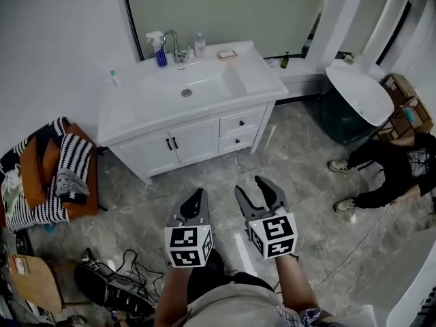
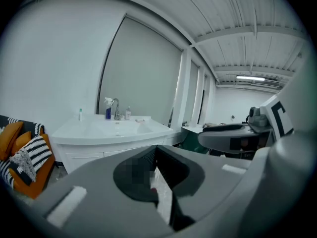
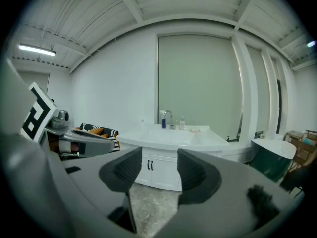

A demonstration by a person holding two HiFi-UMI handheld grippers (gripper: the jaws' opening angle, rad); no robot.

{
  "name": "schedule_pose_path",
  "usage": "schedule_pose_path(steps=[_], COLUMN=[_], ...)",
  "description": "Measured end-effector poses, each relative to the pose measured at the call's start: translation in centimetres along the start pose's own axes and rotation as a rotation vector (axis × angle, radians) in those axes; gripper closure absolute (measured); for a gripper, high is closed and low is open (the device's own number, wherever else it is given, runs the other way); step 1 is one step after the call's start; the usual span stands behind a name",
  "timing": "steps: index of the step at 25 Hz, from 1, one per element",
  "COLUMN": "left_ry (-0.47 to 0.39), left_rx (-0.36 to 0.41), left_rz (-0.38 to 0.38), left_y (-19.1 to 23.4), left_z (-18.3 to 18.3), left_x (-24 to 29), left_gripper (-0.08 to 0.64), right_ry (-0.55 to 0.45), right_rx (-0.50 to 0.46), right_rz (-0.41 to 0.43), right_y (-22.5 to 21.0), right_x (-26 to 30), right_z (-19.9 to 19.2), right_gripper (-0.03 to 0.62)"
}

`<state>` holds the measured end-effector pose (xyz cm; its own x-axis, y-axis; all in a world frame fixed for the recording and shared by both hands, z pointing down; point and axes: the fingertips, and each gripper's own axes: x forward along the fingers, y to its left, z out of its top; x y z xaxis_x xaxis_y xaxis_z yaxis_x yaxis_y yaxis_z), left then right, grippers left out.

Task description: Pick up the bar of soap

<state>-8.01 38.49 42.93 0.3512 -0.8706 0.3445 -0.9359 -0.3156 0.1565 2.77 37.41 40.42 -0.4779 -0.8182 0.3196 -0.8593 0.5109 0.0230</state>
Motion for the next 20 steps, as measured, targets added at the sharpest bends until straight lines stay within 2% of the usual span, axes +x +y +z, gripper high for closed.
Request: schedule_pose_path(steps=[7, 11, 15, 20], left_ry=[-0.010, -0.033, -0.038, -0.049], left_rx=[0.027, 0.033, 0.050, 0.042], left_rz=[-0.020, -0.011, -0.042, -0.051], left_y=[2.9, 4.9, 5.7, 6.8], left_z=[1.8, 3.2, 4.6, 5.2], left_x=[2.6, 4.3, 5.6, 6.5], left_gripper=[0.551, 0.551, 0.551, 0.551], right_ry=[0.002, 0.010, -0.005, -0.002], right_rx=[0.015, -0.040, 0.002, -0.014], right_rz=[-0.025, -0.051, -0.070, -0.098], right_y=[-0.5, -0.4, -0.8, -2.0], right_x=[3.9, 6.0, 7.3, 8.2], right_z=[1.8, 2.2, 3.3, 3.6], right_gripper=[0.377, 0.376, 0.376, 0.376])
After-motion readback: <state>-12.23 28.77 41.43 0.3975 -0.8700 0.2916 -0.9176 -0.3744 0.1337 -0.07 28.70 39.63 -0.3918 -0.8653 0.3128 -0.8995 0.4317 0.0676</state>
